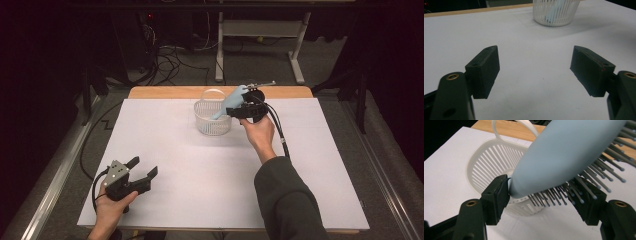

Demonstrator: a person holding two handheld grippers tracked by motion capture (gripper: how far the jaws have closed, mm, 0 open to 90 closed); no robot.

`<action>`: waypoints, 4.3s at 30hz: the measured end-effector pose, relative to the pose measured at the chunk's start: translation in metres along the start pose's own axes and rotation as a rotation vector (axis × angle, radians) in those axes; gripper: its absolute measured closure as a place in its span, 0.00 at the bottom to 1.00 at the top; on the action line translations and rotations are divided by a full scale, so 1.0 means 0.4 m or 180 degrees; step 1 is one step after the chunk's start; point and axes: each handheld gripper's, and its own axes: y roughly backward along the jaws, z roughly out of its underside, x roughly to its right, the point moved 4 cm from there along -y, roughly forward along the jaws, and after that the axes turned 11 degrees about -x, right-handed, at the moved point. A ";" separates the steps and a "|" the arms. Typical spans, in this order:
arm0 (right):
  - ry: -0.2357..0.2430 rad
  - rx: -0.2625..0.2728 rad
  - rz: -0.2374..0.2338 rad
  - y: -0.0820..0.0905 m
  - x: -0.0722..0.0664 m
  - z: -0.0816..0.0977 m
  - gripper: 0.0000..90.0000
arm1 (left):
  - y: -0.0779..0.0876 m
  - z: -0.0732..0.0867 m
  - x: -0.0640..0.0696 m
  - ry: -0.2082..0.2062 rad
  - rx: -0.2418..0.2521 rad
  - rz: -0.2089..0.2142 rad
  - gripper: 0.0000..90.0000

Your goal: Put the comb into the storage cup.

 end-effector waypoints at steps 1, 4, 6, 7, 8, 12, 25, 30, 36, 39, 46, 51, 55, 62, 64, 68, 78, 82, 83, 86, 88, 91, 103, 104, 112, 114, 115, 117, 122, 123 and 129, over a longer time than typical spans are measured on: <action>-0.0004 0.0008 -0.0001 0.002 0.001 0.001 0.39 | 0.000 0.000 0.000 0.0002 -0.0003 0.0000 0.27; 0.0014 0.0028 0.0000 0.011 0.003 0.004 0.39 | 0.000 -0.001 0.002 0.0005 0.0005 0.0006 0.27; 0.0024 0.0040 -0.0001 0.018 0.005 0.007 0.39 | -0.001 -0.001 0.002 -0.0005 -0.0007 0.0001 0.27; 0.0036 0.0052 -0.0004 0.020 0.006 0.007 0.39 | -0.001 0.000 0.002 -0.0002 -0.0006 0.0002 0.27; 0.0046 0.0062 -0.0005 0.023 0.006 0.010 0.39 | -0.001 0.000 0.001 0.0001 -0.0001 0.0002 0.27; 0.0059 0.0096 -0.0009 0.031 0.007 0.014 0.39 | 0.000 0.000 -0.001 0.0013 -0.0004 -0.0003 0.27; 0.0114 0.0227 -0.0006 0.064 0.017 0.028 0.38 | 0.000 -0.001 -0.002 0.0034 -0.0001 -0.0003 0.27; 0.0136 0.0248 0.0001 0.069 0.020 0.033 0.38 | 0.000 0.000 0.000 0.0020 -0.0007 0.0000 0.27; 0.0136 0.0282 0.0000 0.078 0.023 0.043 0.38 | 0.001 0.000 -0.001 0.0036 0.0004 -0.0001 0.27; 0.0143 0.0314 0.0001 0.083 0.026 0.047 0.37 | -0.001 0.000 0.001 0.0018 -0.0009 0.0000 0.27; 0.0097 0.0403 -0.0037 0.097 0.039 0.060 0.37 | 0.001 0.000 -0.002 0.0035 -0.0006 -0.0002 0.27; 0.0108 0.0452 -0.0033 0.111 0.043 0.063 0.37 | 0.001 0.000 0.000 0.0035 -0.0027 0.0011 0.27; 0.0114 0.0483 -0.0029 0.119 0.046 0.072 0.37 | 0.002 0.001 -0.003 0.0054 -0.0021 -0.0003 0.27; 0.0161 0.0488 0.0019 0.130 0.052 0.087 0.37 | 0.002 0.000 -0.003 0.0056 -0.0005 0.0005 0.27; 0.0186 0.0536 0.0034 0.136 0.053 0.092 0.37 | 0.003 0.000 -0.004 0.0056 -0.0002 -0.0001 0.27; 0.0206 0.0542 0.0044 0.142 0.054 0.103 0.37 | 0.005 0.000 -0.004 0.0062 0.0008 -0.0005 0.27; 0.0340 0.0650 0.0078 0.182 0.043 0.128 0.36 | 0.003 0.000 -0.007 0.0078 0.0005 -0.0028 0.27; 0.0370 0.0661 0.0073 0.197 0.042 0.136 0.36 | 0.002 -0.001 -0.005 0.0074 0.0009 -0.0033 0.27; 0.0390 0.0674 0.0068 0.203 0.040 0.138 0.36 | 0.002 -0.001 -0.005 0.0075 0.0010 -0.0034 0.27; 0.0429 0.0704 0.0069 0.214 0.038 0.146 0.35 | 0.003 -0.001 -0.007 0.0094 0.0014 -0.0045 0.27; 0.0441 0.0707 0.0070 0.221 0.037 0.151 0.35 | 0.002 -0.001 -0.008 0.0100 0.0010 -0.0048 0.27; 0.0444 0.0751 0.0058 0.231 0.038 0.159 0.34 | 0.001 -0.001 -0.009 0.0106 0.0009 -0.0045 0.27; 0.0428 0.0795 0.0030 0.243 0.050 0.188 0.33 | 0.002 -0.001 -0.008 0.0091 0.0001 -0.0043 0.27; 0.0408 0.0799 0.0027 0.244 0.052 0.192 0.33 | 0.002 -0.001 -0.008 0.0093 0.0001 -0.0044 0.27; 0.0344 0.0843 -0.0016 0.255 0.065 0.212 0.32 | 0.001 -0.002 -0.010 0.0122 -0.0003 -0.0044 0.27; 0.0358 0.0838 -0.0028 0.259 0.065 0.216 0.32 | -0.001 -0.002 -0.012 0.0130 -0.0010 -0.0050 0.27; 0.0363 0.0841 -0.0024 0.263 0.066 0.217 0.31 | -0.001 -0.002 -0.013 0.0134 -0.0009 -0.0051 0.27; 0.0371 0.0866 -0.0013 0.271 0.066 0.219 0.31 | -0.001 -0.002 -0.012 0.0136 -0.0006 -0.0047 0.27; 0.0373 0.0984 -0.0001 0.293 0.069 0.227 0.31 | 0.003 0.000 -0.012 0.0122 -0.0005 -0.0052 0.27; 0.0367 0.0990 0.0007 0.295 0.071 0.230 0.31 | 0.003 -0.001 -0.013 0.0133 0.0001 -0.0050 0.27; 0.0374 0.1015 0.0051 0.306 0.076 0.246 0.29 | 0.003 -0.001 -0.011 0.0111 -0.0001 -0.0057 0.27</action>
